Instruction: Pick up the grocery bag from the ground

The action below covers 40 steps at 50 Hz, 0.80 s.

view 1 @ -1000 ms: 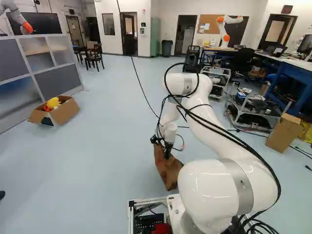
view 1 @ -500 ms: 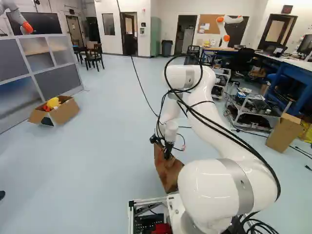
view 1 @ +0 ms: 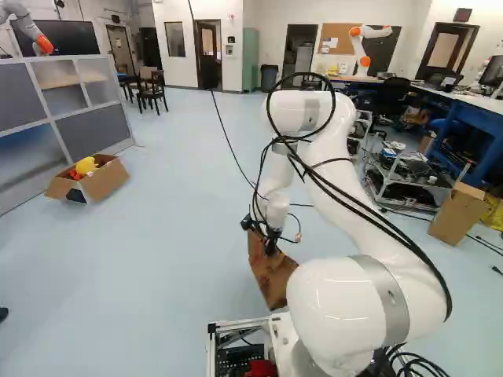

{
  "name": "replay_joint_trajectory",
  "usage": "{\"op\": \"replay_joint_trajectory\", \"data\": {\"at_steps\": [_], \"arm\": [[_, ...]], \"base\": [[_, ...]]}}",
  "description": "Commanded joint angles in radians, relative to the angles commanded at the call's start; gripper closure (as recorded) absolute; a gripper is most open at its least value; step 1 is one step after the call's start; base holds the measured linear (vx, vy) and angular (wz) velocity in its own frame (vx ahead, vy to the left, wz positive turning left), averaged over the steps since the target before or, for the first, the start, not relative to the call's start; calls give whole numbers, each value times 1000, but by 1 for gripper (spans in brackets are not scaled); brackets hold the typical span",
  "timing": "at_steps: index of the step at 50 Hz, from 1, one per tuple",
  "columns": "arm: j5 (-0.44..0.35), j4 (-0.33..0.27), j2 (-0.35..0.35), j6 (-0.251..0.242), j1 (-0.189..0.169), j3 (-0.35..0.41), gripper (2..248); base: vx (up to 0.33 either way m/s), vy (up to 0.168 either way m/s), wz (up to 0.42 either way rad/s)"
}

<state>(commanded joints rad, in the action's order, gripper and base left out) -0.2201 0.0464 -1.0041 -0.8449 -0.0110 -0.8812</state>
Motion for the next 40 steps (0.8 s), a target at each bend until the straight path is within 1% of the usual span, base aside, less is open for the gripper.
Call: {"op": "replay_joint_trajectory", "data": {"at_steps": [22, 40], "arm": [[-26, 0, 108, 0, 8, 119, 228], [-28, 0, 201, 0, 14, 215, 228]], "base": [[0, 0, 0], [0, 0, 0]]}}
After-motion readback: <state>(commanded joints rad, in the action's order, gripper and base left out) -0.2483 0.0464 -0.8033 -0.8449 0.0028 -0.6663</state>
